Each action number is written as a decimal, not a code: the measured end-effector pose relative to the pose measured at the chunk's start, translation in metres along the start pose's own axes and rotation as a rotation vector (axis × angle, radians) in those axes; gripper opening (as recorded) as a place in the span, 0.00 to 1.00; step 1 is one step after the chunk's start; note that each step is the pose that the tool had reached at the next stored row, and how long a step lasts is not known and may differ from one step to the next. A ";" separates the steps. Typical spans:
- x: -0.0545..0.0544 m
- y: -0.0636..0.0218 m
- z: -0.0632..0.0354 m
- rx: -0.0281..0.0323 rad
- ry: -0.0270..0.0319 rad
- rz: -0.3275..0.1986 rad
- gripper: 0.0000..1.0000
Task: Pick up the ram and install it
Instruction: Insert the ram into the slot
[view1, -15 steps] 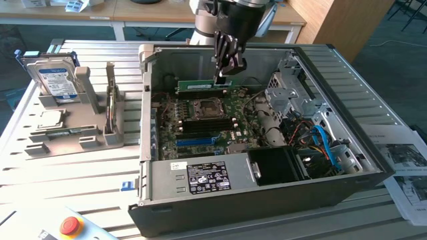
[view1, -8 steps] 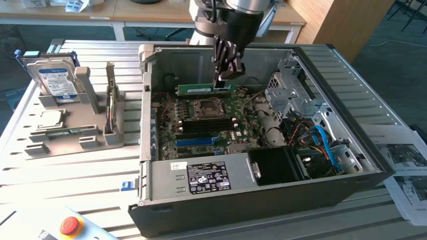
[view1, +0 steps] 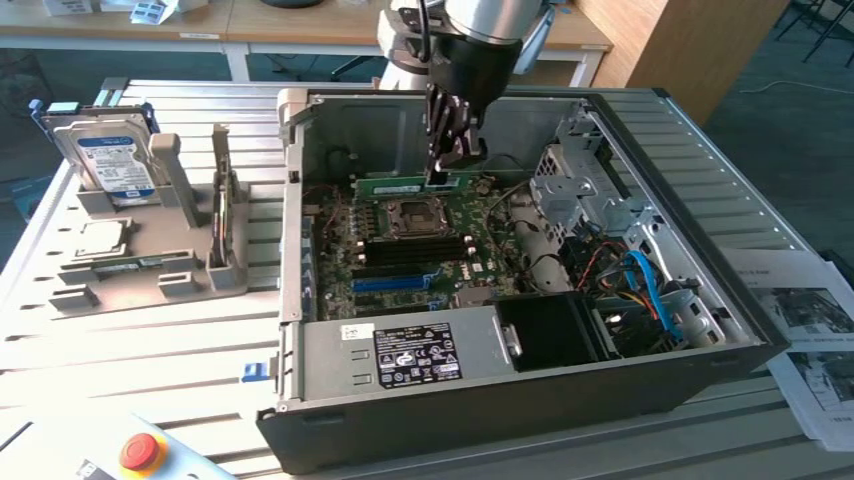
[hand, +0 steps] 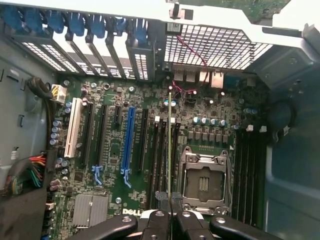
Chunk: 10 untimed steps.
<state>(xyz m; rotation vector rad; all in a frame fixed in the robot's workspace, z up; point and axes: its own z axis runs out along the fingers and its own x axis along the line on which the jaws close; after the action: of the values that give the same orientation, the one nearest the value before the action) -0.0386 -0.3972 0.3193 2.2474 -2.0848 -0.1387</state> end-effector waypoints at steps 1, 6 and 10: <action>0.000 0.0000 0.0017 0.0000 0.0000 0.001 0.12; 0.000 -0.0002 0.0100 0.0000 0.0000 0.003 0.12; 0.000 -0.0006 0.0164 0.0000 0.0000 0.005 0.12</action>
<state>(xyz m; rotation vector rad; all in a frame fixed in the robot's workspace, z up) -0.0399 -0.3972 0.3030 2.2425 -2.0898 -0.1384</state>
